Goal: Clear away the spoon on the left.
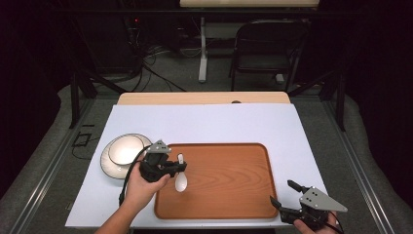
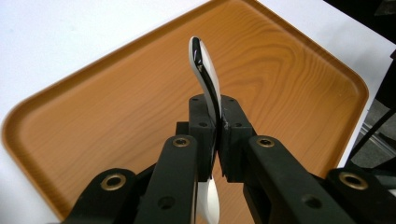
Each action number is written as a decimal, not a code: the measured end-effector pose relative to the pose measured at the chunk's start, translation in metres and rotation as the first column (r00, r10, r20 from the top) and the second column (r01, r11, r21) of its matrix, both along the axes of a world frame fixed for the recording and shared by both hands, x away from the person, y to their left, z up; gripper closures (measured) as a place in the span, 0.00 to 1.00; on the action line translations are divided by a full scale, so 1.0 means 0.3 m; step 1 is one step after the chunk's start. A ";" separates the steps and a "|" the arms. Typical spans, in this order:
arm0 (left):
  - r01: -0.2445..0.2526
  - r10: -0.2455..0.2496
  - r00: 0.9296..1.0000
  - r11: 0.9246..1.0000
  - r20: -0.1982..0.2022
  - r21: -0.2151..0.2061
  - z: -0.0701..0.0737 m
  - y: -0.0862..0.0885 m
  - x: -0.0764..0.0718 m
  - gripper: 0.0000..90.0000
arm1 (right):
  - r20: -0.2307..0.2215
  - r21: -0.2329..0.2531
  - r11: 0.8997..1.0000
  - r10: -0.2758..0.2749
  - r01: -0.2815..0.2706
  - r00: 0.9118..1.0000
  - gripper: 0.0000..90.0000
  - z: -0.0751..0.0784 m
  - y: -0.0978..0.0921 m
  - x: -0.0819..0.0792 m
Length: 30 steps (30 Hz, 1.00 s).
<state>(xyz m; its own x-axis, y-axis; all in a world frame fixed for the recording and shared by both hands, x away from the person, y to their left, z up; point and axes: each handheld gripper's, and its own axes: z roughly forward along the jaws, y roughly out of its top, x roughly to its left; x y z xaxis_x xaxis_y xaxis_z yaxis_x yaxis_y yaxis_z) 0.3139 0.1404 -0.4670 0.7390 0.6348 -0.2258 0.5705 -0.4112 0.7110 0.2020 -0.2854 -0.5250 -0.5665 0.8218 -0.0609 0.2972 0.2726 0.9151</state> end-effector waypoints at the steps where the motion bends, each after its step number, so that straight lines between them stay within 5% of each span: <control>1: 0.007 -0.007 1.000 1.000 -0.010 0.006 -0.003 -0.001 0.001 0.95 | -0.001 0.000 1.000 0.000 0.000 1.000 0.23 0.000 0.000 0.000; 16: -0.033 0.033 0.995 0.999 -0.091 -0.006 -0.068 0.004 0.041 0.95 | -0.003 0.000 1.000 0.001 -0.001 1.000 0.23 0.000 0.000 0.001; 24: -0.099 0.094 0.983 0.995 -0.156 -0.025 -0.086 0.009 0.077 0.95 | -0.004 0.002 1.000 -0.001 0.001 1.000 0.23 0.000 0.001 0.002; 30: -0.158 0.145 0.965 0.987 -0.219 -0.042 -0.102 0.006 0.112 0.94 | -0.004 0.002 1.000 -0.001 0.001 1.000 0.23 -0.001 0.001 0.002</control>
